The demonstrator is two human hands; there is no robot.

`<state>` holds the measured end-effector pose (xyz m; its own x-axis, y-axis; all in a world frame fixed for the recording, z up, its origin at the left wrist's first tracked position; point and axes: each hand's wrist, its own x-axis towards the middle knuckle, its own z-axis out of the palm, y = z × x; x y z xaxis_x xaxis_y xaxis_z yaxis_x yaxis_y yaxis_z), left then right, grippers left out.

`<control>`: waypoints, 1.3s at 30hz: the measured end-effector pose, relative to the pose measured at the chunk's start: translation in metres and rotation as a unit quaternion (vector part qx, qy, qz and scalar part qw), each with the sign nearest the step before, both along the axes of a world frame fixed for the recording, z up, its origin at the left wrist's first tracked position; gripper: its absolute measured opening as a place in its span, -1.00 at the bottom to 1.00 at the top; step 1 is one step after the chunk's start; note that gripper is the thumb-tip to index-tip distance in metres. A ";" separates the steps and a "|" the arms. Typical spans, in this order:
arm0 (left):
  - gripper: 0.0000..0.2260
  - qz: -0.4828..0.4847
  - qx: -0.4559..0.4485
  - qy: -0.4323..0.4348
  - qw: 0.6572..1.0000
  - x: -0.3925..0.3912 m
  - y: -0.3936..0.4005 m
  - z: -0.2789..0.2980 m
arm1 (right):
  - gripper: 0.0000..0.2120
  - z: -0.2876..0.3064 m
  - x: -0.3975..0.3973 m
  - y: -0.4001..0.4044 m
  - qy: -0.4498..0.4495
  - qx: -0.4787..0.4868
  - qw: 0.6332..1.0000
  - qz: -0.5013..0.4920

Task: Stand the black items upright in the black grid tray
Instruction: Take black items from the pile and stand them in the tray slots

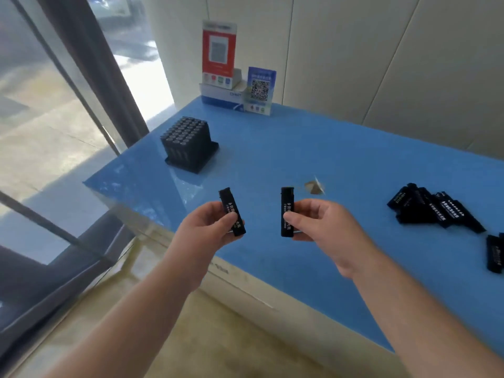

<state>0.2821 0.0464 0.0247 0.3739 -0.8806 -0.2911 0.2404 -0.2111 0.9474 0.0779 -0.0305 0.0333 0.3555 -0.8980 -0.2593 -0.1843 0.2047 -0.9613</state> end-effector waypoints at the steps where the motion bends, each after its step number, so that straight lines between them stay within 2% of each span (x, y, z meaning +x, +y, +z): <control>1: -0.87 0.007 -0.001 0.001 1.000 0.015 0.009 0.001 | -0.95 0.001 0.016 0.005 -0.001 -0.003 1.000 0.005; 9: -0.85 0.029 -0.011 -0.032 0.999 0.125 0.065 0.009 | -0.92 -0.001 0.128 0.041 -0.023 -0.018 0.999 0.021; 15: -0.85 0.042 -0.008 -0.031 0.999 0.168 0.065 0.002 | -0.89 -0.011 0.178 0.042 -0.014 -0.006 0.999 0.038; 19: -0.86 0.033 -0.002 -0.035 0.999 0.189 0.042 -0.001 | -0.88 -0.014 0.203 0.019 -0.016 -0.012 0.999 0.040; 24: -0.86 0.038 0.009 -0.101 0.994 0.226 -0.005 0.000 | -0.91 -0.016 0.238 -0.024 -0.032 -0.029 0.998 0.038; 30: -0.87 0.016 0.030 -0.137 0.990 0.252 -0.053 -0.009 | -0.89 -0.029 0.272 -0.062 -0.012 -0.057 0.998 0.009; 39: -0.91 -0.082 0.028 -0.171 0.982 0.286 -0.120 -0.026 | -0.89 -0.044 0.301 -0.085 0.030 -0.087 0.992 -0.087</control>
<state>0.5678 -0.0740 -0.0016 0.3121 -0.9236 -0.2228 -0.1306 -0.2740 0.9528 0.3785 -0.1153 -0.0103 0.1798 -0.9774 -0.1114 -0.2192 0.0706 -0.9731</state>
